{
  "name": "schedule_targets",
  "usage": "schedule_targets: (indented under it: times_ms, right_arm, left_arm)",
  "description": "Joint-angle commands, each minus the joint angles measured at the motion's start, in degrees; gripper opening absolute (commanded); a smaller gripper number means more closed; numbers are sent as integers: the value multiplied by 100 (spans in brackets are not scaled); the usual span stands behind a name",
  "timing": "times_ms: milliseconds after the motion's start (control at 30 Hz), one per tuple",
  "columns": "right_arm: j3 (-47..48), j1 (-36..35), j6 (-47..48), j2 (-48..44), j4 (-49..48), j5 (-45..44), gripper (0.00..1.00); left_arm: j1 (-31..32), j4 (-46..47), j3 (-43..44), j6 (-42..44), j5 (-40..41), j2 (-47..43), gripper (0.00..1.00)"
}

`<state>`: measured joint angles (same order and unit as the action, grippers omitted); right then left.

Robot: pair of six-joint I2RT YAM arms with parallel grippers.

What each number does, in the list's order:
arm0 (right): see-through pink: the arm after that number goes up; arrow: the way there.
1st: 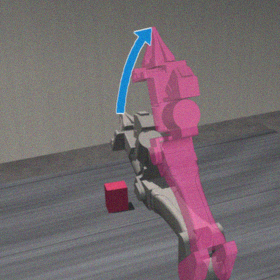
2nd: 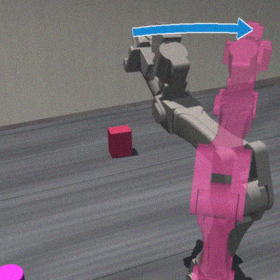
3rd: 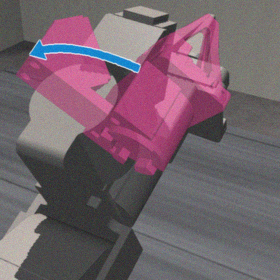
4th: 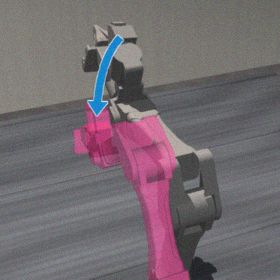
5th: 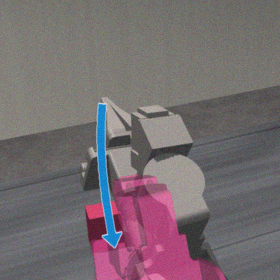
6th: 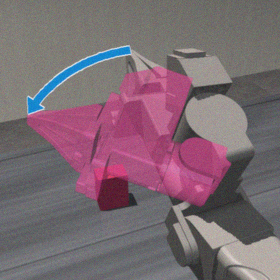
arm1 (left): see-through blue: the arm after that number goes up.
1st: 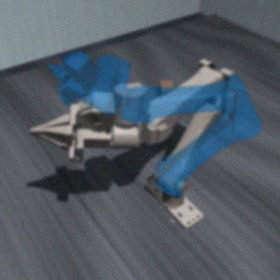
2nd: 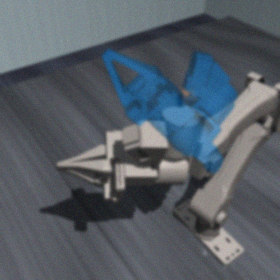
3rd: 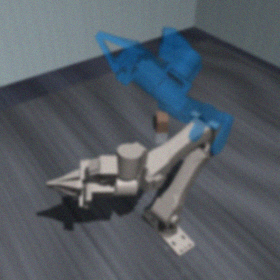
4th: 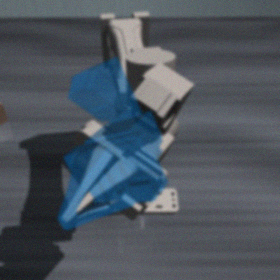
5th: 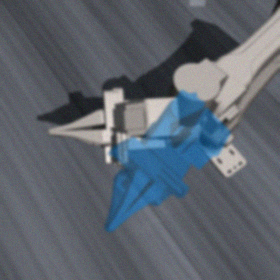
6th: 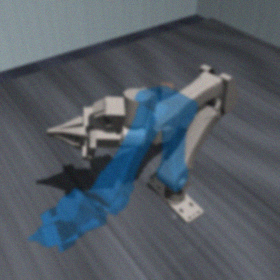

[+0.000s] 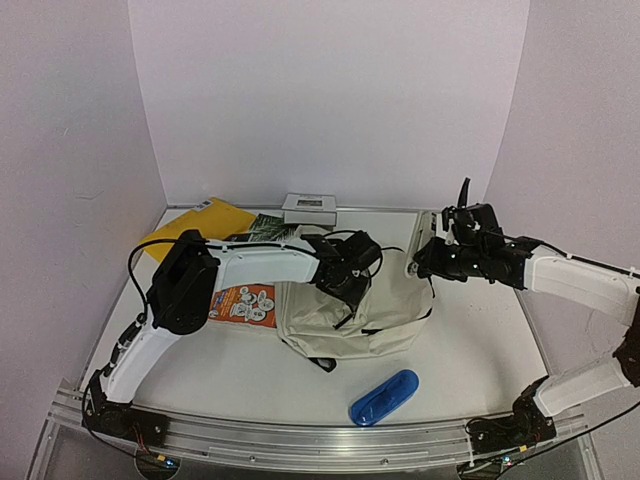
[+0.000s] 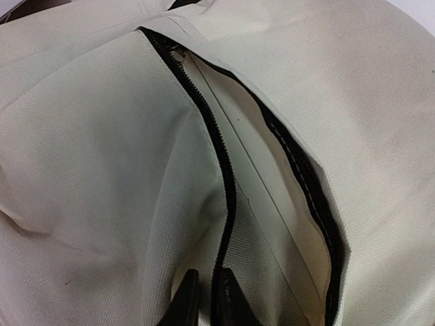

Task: Pack the student bag
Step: Place the stationery in the student bag.

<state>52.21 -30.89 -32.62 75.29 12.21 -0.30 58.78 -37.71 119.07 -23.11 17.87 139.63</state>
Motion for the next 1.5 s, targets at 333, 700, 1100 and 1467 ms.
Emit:
schedule_targets:
  times_ms: [333,700,1100,1467]
  right_arm:
    - [776,-34,206,195,-71,1922,0]
    - [1015,-214,-393,1328,-840,2685,0]
    - [1129,-422,-838,2277,-2037,2101,0]
    - [612,-537,-1179,2378,-2025,2469,0]
  left_arm:
    - [72,1587,-1646,112,1061,-1758,0]
    - [72,2308,-2462,-36,573,-2410,0]
    - [69,2277,-2717,-157,526,-2569,0]
    - [63,2422,-2808,-234,844,-2593,0]
